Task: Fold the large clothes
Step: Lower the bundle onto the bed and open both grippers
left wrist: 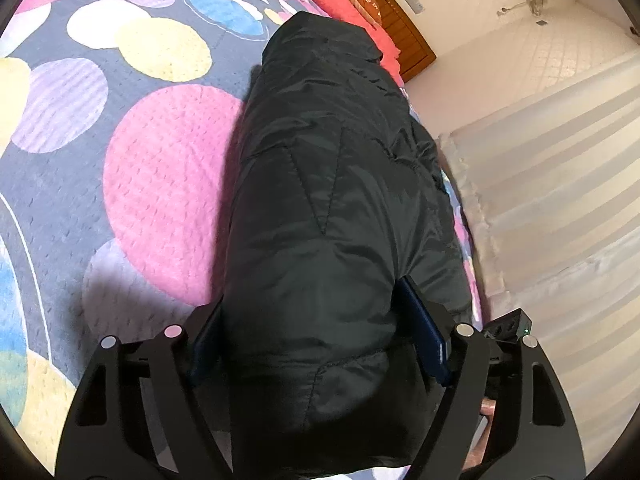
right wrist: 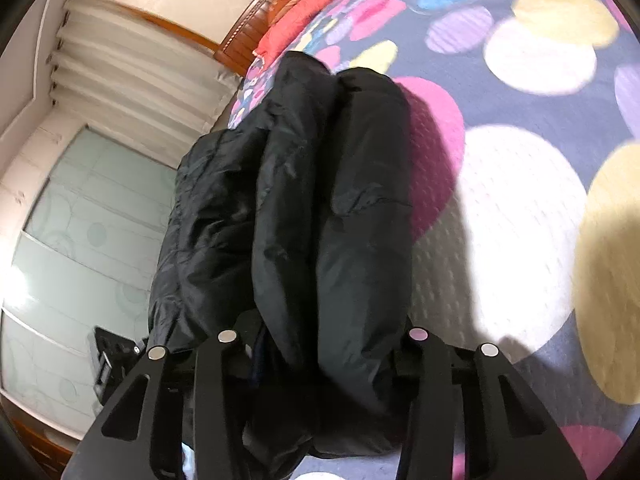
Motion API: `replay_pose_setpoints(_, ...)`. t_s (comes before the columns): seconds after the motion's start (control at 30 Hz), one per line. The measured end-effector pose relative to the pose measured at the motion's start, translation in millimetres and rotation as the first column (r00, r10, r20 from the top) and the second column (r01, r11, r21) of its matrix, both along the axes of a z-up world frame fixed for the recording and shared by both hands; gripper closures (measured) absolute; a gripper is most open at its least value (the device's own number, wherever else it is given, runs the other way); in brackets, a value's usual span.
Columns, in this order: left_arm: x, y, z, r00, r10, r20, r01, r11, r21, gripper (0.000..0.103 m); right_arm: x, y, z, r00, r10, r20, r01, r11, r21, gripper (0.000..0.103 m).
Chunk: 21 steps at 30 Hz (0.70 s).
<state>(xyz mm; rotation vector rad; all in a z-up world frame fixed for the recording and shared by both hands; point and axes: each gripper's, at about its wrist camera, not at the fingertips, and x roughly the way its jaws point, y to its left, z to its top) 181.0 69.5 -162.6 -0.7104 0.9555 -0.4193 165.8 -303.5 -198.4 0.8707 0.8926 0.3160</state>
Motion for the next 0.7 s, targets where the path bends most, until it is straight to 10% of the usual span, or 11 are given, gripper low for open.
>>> replay_pose_setpoints(0.7,-14,-3,11,0.998,0.029,0.050,-0.037,0.987,0.159,0.011,-11,-14,-13,0.998,-0.058,-0.005,0.058,0.997,0.053,0.043)
